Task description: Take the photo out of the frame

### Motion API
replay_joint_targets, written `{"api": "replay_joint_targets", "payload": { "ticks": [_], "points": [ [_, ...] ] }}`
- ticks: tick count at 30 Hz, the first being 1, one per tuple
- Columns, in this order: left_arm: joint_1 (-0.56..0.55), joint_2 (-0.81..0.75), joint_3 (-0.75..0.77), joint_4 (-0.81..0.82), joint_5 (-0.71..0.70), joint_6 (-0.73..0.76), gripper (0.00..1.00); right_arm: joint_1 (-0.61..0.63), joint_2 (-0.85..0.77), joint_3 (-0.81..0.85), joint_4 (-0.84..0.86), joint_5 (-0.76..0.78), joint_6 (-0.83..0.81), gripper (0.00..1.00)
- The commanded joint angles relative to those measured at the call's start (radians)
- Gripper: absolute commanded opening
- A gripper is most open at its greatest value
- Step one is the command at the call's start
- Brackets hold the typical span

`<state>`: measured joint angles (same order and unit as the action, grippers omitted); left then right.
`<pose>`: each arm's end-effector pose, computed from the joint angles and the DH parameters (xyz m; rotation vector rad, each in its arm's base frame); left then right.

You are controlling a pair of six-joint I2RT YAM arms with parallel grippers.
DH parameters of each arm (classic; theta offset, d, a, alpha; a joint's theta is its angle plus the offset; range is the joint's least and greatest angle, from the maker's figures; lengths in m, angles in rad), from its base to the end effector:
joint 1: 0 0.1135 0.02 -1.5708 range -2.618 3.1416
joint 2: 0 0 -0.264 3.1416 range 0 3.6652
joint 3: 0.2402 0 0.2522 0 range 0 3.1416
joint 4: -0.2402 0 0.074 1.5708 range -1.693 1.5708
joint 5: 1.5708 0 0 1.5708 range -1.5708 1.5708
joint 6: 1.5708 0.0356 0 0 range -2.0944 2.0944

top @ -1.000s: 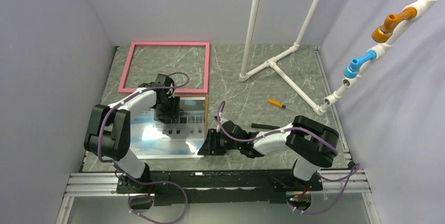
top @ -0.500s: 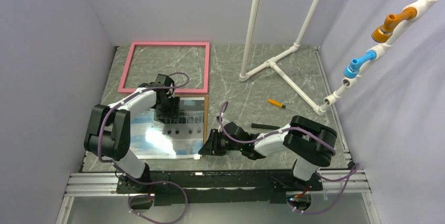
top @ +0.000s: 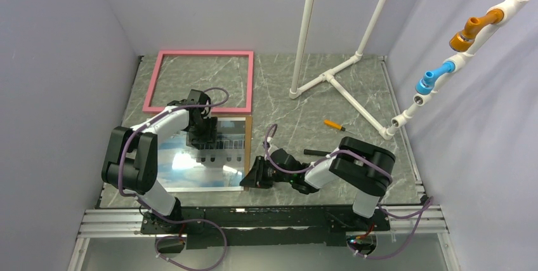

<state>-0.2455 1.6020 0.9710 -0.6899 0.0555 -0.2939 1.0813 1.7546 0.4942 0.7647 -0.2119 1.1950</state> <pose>0.2794 -0.0720 0.1752 -0.0603 2.9097 -0.1753 0.1325 0.2647 0.1064 -0.0160 2.4852 1.4529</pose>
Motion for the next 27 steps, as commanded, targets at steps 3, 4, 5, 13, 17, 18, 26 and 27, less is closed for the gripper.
{"api": "replay_joint_targets", "payload": {
  "ticks": [3,4,5,13,17,18,26,27],
  "points": [
    [-0.003,0.013,0.033,0.001,0.011,-0.004,0.64,-0.014,0.042,0.002,0.097,-0.010,0.017,0.33],
    [-0.004,0.017,0.033,0.001,0.012,-0.005,0.64,-0.014,0.049,0.007,0.097,-0.012,0.016,0.34],
    [-0.004,0.023,0.034,0.000,0.014,-0.005,0.64,-0.014,0.055,0.014,0.095,-0.013,0.014,0.34],
    [-0.019,-0.091,0.014,-0.002,0.013,-0.044,0.55,-0.012,0.021,0.040,-0.043,0.049,-0.026,0.35],
    [-0.021,-0.264,-0.113,0.051,0.088,-0.155,0.55,-0.012,0.021,0.032,-0.034,0.044,-0.027,0.36],
    [-0.023,-0.302,-0.167,0.075,0.115,-0.194,0.54,-0.014,0.026,0.036,-0.029,0.034,-0.029,0.36],
    [-0.128,-0.503,-0.444,0.230,0.091,-0.420,0.48,-0.013,0.036,0.053,-0.048,0.027,-0.035,0.36],
    [-0.136,-0.498,-0.451,0.226,0.081,-0.429,0.48,-0.012,0.039,0.057,-0.056,0.027,-0.039,0.36]
  ]
}}
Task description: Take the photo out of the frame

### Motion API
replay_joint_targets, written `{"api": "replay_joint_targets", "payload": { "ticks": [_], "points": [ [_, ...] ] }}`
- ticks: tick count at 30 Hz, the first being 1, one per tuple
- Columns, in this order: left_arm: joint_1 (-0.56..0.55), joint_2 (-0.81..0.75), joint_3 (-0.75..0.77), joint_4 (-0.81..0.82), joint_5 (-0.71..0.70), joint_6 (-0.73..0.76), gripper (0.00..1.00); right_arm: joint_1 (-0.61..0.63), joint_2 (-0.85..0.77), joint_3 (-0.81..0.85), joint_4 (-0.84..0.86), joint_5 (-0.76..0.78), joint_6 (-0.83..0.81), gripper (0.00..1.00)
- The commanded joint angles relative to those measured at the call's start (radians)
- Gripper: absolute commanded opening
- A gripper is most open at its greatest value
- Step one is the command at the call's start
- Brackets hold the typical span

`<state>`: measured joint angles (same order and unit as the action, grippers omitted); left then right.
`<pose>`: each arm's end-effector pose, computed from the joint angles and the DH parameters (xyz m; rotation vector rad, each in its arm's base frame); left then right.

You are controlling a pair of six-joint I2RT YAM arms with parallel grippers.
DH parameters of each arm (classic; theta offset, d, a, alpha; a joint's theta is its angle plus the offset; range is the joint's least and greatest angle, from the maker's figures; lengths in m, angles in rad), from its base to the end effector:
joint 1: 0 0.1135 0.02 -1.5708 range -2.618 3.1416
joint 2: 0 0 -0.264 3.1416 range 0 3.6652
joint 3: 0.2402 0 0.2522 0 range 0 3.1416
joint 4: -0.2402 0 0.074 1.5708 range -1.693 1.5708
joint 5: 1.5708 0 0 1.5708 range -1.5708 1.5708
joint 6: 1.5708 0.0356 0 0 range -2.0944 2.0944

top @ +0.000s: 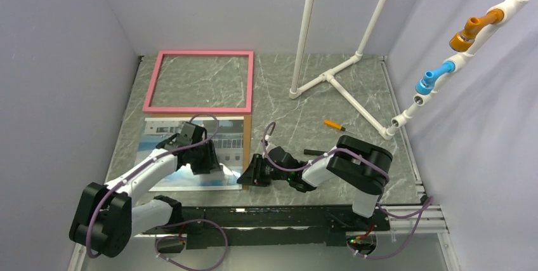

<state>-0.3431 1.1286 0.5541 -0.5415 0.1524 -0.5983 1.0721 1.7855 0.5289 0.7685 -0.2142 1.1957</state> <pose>0.1801 -0.0701 0.1713 -0.3034 2.7489 -0.4783 0.1393 0.2716 0.1060 -0.0068 2.4756 1.4583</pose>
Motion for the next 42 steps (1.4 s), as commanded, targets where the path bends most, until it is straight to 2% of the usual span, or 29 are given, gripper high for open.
{"api": "replay_joint_targets", "payload": {
  "ticks": [1,8,16,21,30,36,42],
  "points": [
    [-0.046,-0.018,-0.037,0.076,-0.028,-0.132,0.48,-0.003,0.012,0.024,-0.061,0.027,-0.040,0.36],
    [-0.077,0.063,-0.048,0.074,-0.053,-0.161,0.47,-0.003,0.032,0.041,-0.039,0.008,-0.031,0.36],
    [-0.091,0.059,-0.082,0.092,-0.062,-0.181,0.47,-0.003,0.049,0.040,0.078,-0.038,0.032,0.35],
    [-0.091,0.043,-0.085,0.086,-0.069,-0.175,0.47,0.002,0.047,0.023,0.008,0.023,0.072,0.27],
    [-0.091,0.014,-0.082,0.080,-0.070,-0.162,0.48,0.003,0.058,-0.028,0.153,0.010,0.069,0.00],
    [-0.092,-0.063,-0.064,0.090,-0.009,-0.137,0.54,0.002,0.029,-0.054,0.242,-0.003,0.037,0.00],
    [-0.092,-0.175,0.009,0.034,0.021,-0.134,0.60,0.003,-0.037,-0.114,0.412,-0.029,-0.002,0.00]
  ]
}}
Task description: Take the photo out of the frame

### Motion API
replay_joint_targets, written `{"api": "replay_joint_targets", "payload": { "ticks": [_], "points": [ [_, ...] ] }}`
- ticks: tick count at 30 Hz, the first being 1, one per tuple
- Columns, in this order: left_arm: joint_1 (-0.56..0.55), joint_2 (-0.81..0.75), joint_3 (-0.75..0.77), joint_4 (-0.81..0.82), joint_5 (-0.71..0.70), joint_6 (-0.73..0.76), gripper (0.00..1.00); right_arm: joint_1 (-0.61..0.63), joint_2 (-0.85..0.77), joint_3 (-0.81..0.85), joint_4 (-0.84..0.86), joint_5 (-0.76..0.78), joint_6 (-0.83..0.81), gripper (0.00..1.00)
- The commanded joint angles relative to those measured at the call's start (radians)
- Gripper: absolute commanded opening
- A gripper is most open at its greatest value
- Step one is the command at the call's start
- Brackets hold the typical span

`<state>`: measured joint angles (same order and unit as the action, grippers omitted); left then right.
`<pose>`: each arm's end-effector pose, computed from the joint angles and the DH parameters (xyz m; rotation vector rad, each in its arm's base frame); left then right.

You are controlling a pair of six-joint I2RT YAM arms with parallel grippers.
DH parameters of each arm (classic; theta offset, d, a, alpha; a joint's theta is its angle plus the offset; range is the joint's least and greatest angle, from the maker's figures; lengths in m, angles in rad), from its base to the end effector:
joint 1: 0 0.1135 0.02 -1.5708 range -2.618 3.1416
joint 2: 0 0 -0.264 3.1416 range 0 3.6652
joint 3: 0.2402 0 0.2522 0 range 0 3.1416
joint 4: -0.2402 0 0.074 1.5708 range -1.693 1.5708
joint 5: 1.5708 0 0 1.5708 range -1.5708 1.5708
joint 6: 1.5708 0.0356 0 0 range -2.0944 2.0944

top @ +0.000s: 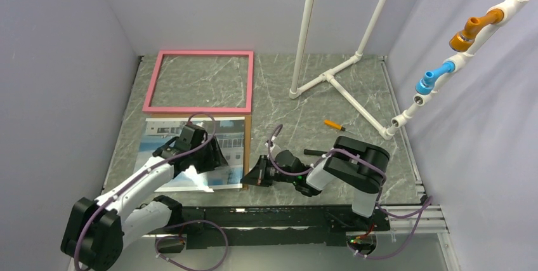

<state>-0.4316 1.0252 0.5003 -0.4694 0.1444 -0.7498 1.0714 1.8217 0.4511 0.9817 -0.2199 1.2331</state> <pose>0.1655 -0.0819 0.1768 -0.3675 2.6527 -0.6030 0.1338 0.2615 0.0999 0.0165 2.3887 1.5672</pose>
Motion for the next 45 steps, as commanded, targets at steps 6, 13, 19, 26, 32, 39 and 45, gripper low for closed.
{"api": "replay_joint_targets", "payload": {
  "ticks": [6,13,19,26,32,39,45],
  "points": [
    [-0.003,-0.169,0.081,-0.065,0.014,0.006,0.65,0.002,-0.089,-0.125,0.298,-0.011,-0.046,0.00],
    [-0.002,-0.170,0.047,-0.052,0.021,-0.017,0.65,-0.001,-0.201,-0.116,0.210,-0.016,-0.122,0.00],
    [-0.002,-0.231,0.098,-0.108,-0.004,-0.016,0.66,0.004,-0.452,-0.082,-0.074,0.032,-0.236,0.00],
    [-0.002,-0.221,0.064,-0.082,-0.010,-0.020,0.68,-0.015,-0.284,-0.175,0.096,0.012,-0.152,0.00],
    [-0.002,-0.202,0.039,-0.055,-0.006,-0.022,0.67,-0.013,-0.401,-0.143,-0.113,0.056,-0.203,0.00],
    [-0.002,-0.199,0.040,-0.050,-0.013,-0.019,0.68,-0.019,-0.482,-0.136,-0.282,0.062,-0.234,0.00],
    [-0.002,-0.168,0.018,-0.022,-0.006,-0.020,0.68,-0.035,-0.405,-0.112,-0.403,0.049,-0.262,0.08]
  ]
}}
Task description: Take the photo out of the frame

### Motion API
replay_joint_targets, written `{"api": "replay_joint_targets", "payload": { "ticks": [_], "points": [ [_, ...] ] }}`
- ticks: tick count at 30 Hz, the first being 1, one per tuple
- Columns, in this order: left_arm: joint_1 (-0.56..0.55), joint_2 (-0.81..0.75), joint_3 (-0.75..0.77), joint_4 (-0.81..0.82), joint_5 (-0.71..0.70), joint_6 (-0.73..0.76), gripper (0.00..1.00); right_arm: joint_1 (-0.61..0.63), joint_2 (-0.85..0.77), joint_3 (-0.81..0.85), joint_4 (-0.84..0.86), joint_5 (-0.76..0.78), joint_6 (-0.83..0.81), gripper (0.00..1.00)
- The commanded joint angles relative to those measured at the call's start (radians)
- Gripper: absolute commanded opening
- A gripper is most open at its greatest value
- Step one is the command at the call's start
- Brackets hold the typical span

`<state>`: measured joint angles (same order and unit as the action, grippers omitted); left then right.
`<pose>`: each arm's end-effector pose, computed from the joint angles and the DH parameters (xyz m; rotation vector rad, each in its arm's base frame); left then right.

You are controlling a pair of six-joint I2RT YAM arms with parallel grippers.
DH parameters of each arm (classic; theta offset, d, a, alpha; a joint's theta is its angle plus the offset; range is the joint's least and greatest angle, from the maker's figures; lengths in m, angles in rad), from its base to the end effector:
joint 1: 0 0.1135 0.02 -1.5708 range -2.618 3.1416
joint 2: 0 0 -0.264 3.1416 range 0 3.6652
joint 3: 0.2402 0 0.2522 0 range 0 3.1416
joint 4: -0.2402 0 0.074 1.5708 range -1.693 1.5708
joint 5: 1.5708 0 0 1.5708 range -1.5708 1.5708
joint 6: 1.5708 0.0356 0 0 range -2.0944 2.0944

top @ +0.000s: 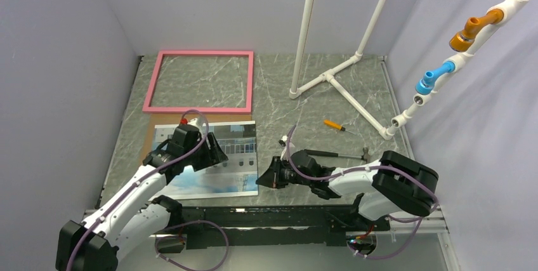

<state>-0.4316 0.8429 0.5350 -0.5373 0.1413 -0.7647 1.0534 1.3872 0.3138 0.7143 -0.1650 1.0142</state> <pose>0.1509 -0.0750 0.2118 -0.3527 2.5083 -0.6893 0.1154 0.2146 0.1481 -0.1730 2.2484 1.4353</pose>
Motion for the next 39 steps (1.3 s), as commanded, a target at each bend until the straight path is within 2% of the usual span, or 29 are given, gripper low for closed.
{"api": "replay_joint_targets", "payload": {
  "ticks": [1,4,6,8,12,14,19,24,26,29,32,35,39],
  "points": [
    [-0.002,0.021,-0.020,0.054,-0.003,-0.005,0.68,-0.019,0.027,0.031,-0.161,-0.003,-0.053,0.13],
    [-0.002,0.050,-0.029,0.059,-0.017,0.002,0.68,-0.022,0.006,0.031,-0.203,0.021,-0.062,0.25],
    [-0.002,0.065,-0.053,0.081,-0.024,-0.005,0.67,-0.025,0.024,0.071,-0.276,0.037,-0.089,0.30],
    [-0.002,0.077,-0.087,0.118,-0.019,-0.021,0.67,-0.036,0.064,0.095,-0.277,0.014,-0.104,0.33],
    [-0.002,0.102,-0.138,0.157,-0.033,-0.042,0.67,-0.069,0.179,0.092,-0.112,-0.063,-0.074,0.37],
    [-0.002,0.113,-0.151,0.173,-0.031,-0.046,0.66,-0.078,0.237,0.072,0.034,-0.102,-0.034,0.38],
    [-0.002,0.117,-0.170,0.191,-0.032,-0.056,0.66,-0.079,0.322,0.059,0.236,-0.167,0.029,0.39],
    [-0.002,0.087,-0.182,0.193,-0.039,-0.063,0.66,-0.089,0.364,0.046,0.364,-0.214,0.077,0.25],
    [-0.002,0.083,-0.180,0.192,-0.037,-0.062,0.66,-0.091,0.376,0.038,0.416,-0.227,0.097,0.23],
    [-0.002,0.082,-0.170,0.181,-0.037,-0.056,0.66,-0.098,0.399,0.022,0.492,-0.251,0.129,0.36],
    [-0.002,0.077,-0.168,0.178,-0.036,-0.054,0.66,-0.107,0.429,0.016,0.580,-0.278,0.155,0.38],
    [-0.002,0.073,-0.170,0.182,-0.033,-0.058,0.66,-0.115,0.451,0.020,0.601,-0.283,0.169,0.39],
    [-0.002,0.073,-0.167,0.174,-0.034,-0.053,0.66,-0.147,0.472,0.005,0.605,-0.281,0.174,0.47]
  ]
}}
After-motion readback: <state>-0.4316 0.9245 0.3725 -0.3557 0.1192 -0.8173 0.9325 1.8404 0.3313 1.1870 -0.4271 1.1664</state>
